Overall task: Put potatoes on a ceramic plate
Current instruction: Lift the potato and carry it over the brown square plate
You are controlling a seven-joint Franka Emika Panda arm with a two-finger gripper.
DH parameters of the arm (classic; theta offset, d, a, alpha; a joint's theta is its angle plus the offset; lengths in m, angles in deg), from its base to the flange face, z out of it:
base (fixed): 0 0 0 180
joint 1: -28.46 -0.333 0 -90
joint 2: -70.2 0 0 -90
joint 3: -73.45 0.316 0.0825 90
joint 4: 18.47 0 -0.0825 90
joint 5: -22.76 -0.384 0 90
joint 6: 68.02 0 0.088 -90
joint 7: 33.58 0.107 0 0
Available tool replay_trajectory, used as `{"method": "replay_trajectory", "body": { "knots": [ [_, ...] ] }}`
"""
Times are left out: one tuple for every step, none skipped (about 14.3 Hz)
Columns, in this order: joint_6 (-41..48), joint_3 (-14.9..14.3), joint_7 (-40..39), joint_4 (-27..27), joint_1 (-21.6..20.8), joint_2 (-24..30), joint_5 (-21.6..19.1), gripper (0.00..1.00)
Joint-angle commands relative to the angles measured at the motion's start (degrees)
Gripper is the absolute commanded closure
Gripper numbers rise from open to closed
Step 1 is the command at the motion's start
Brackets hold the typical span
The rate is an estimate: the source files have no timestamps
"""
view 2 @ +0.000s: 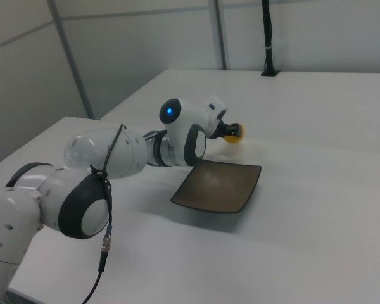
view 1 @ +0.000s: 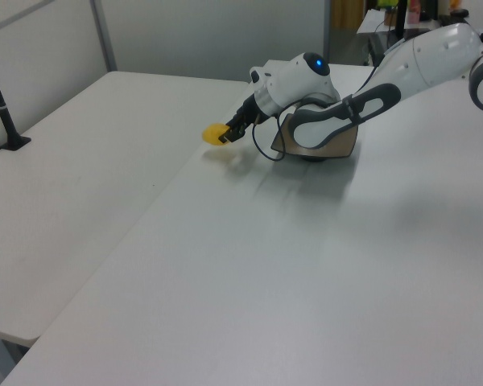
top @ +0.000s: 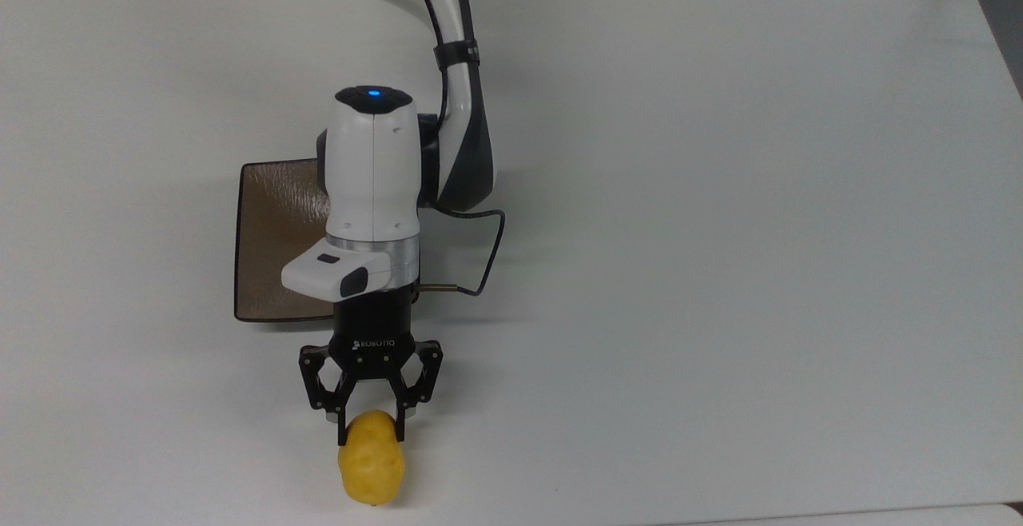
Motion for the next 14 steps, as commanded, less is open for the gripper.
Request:
{"method": "replay_trajectory", "body": {
  "knots": [
    [3.05, 0.28, -0.27, -9.62, 0.86, 9.40, -0.75, 0.57],
    [5.07, 0.37, -0.36, -11.90, 1.21, 12.65, -0.76, 0.57],
    [7.01, 0.63, -0.45, -14.71, 1.56, 15.55, -0.76, 0.57],
    [8.42, 0.81, -0.45, -16.83, 2.18, 18.19, -0.76, 0.57],
    [9.91, 1.16, -0.54, -19.11, 2.70, 20.48, -0.76, 0.57],
    [11.84, 2.12, -0.54, -21.31, 3.67, 23.02, -0.76, 0.57],
    [13.60, 2.65, -0.63, -24.38, 4.28, 26.09, -0.76, 0.57],
    [14.58, 2.74, -0.71, -27.71, 4.46, 29.17, -0.84, 0.57],
    [15.72, 2.74, -0.71, -31.31, 4.47, 32.51, -1.11, 0.57],
    [18.08, 2.74, -0.63, -33.96, 4.47, 35.41, -1.28, 0.57],
    [21.58, 2.74, -0.45, -35.29, 4.47, 37.53, -1.81, 0.57],
    [26.05, 2.74, -0.54, -36.00, 4.47, 39.12, -2.25, 0.57],
    [29.84, 2.74, -0.45, -36.18, 4.47, 40.09, -2.42, 0.57],
    [32.05, 2.66, -0.36, -36.36, 4.47, 40.27, -3.56, 0.57]
  ]
}}
